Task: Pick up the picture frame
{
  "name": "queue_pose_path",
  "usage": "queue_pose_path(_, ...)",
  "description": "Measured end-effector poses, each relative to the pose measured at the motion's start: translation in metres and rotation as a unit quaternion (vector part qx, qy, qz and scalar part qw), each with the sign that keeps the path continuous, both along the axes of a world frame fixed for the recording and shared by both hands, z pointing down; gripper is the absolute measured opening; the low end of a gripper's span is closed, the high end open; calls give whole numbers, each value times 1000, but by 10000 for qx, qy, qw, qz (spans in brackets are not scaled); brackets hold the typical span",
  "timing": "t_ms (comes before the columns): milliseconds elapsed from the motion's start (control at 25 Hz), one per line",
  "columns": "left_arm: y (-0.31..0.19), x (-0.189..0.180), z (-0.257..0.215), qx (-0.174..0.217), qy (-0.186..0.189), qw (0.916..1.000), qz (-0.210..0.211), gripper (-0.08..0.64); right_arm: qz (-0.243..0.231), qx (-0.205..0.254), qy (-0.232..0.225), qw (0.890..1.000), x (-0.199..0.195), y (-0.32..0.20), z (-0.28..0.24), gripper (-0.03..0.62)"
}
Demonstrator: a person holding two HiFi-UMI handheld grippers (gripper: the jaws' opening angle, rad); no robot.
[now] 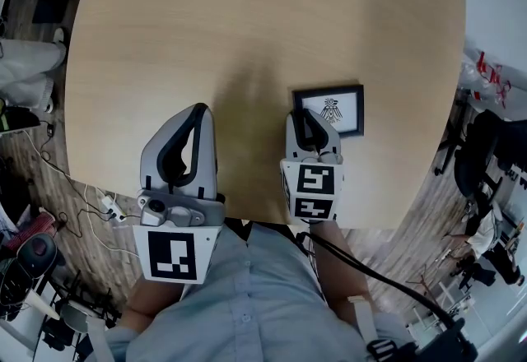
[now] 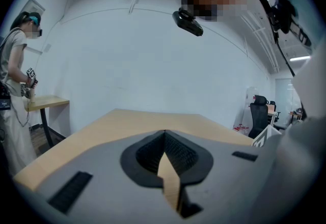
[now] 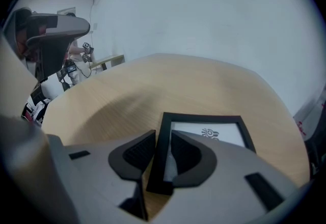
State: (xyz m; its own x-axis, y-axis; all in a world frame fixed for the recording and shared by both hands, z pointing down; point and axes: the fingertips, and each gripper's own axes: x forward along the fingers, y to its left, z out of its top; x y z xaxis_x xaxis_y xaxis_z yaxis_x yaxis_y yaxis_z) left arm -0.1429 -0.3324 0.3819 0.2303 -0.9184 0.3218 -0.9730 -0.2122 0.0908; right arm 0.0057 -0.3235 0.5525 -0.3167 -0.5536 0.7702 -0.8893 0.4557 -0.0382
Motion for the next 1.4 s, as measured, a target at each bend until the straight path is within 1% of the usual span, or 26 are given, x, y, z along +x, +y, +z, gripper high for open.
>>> queue_pose_path(200, 2, -1, -5, 29, -13, 10000, 7, 2, 34, 35, 83, 10000, -2, -1, -2, 89)
queue_pose_path(360, 6, 0, -8, 86, -70, 9999, -2, 2, 63, 16, -37, 10000, -2, -2, -1, 77)
queue_pose_path(520, 7, 4, -7, 93, -123, 9999, -22, 2, -13, 94, -122, 9999, 1, -2, 2, 64)
queue_pose_path(680, 11, 5, -9, 193, -139, 9997, -33, 2, 9, 384, -369, 9986, -1, -4, -9, 61)
queue_pose_path(840, 25, 5, -23, 415, -169, 9990, -46, 2, 16, 852, -699, 9939, -6, -3, -39, 61)
queue_pose_path(960, 31, 9, -38, 666, -203, 9976, -39, 2, -32, 1327, -958, 9865, -6, -2, -72, 61)
queue_pose_path(1080, 30, 24, -55, 957, -263, 9951, -39, 2, -44, 1840, -1286, 9745, 4, -6, -110, 63)
queue_pose_path(1280, 46, 48, -86, 1342, -341, 9904, 5, 2, -81, 2627, -1650, 9506, 20, 3, -178, 61)
queue_pose_path(1400, 53, 75, -109, 1590, -503, 9860, 77, 2, -235, 3167, -1793, 9311, 36, 8, -225, 63)
